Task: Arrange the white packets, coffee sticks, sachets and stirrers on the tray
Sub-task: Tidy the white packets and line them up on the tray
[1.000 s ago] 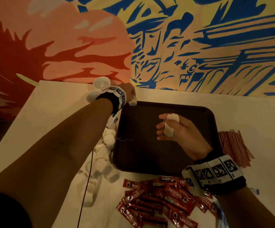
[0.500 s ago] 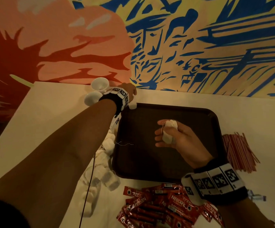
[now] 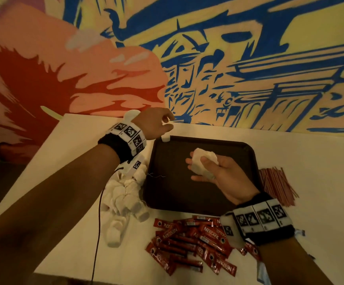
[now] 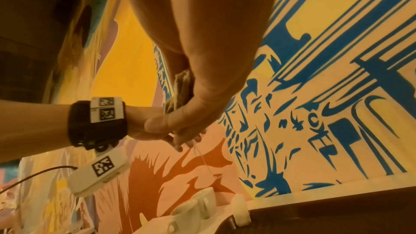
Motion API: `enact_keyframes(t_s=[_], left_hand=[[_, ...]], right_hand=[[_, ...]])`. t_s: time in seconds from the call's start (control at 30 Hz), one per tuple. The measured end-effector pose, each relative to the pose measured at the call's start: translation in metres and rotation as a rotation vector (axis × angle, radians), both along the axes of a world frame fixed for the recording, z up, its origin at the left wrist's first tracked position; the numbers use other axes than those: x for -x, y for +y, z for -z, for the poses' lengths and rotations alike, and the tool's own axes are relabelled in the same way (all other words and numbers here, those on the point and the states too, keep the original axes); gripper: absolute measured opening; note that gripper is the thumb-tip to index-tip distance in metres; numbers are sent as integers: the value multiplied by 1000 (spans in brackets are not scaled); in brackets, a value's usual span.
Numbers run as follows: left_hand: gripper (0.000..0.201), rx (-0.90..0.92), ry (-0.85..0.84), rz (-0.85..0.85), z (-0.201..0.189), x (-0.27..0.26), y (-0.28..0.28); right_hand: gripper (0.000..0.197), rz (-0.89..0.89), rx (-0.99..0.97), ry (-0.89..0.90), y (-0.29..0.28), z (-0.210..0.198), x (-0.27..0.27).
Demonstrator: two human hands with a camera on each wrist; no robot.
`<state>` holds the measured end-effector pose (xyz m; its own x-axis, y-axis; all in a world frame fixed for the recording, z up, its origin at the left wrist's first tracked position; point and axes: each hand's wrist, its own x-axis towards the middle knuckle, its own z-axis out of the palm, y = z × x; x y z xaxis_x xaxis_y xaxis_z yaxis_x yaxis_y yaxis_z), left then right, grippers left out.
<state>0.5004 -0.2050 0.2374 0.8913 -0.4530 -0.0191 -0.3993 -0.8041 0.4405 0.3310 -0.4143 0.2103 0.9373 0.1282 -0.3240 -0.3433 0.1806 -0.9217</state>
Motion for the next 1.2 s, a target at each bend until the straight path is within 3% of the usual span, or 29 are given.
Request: enact_keyframes(t_s=[0.23,0.43,0.5,0.57,0.83,1.03,1.2], left_hand=[[21,383,172,80,-41,118,7],[25,558,344,54,-28,200,5],[27,612,368,26,-22,214,5],[28,675,376,8,-19,225,4],[14,810,351,-77,-39,249,13],[15,864,357,-98,-54,254,24],[15,883,381,-88,-55,245,24]], right_hand=[[21,92,-12,-20,11,-14,43],[16,29,93,-88,17,-27,76],[22,-9,103,-124,19,-31,89],[32,-37,107,-161,22,-34,99],[30,13,34,-129,21,-33,120],[22,47,169,-205,21,-41,119],[26,-93,293,-267,32,-51,110]])
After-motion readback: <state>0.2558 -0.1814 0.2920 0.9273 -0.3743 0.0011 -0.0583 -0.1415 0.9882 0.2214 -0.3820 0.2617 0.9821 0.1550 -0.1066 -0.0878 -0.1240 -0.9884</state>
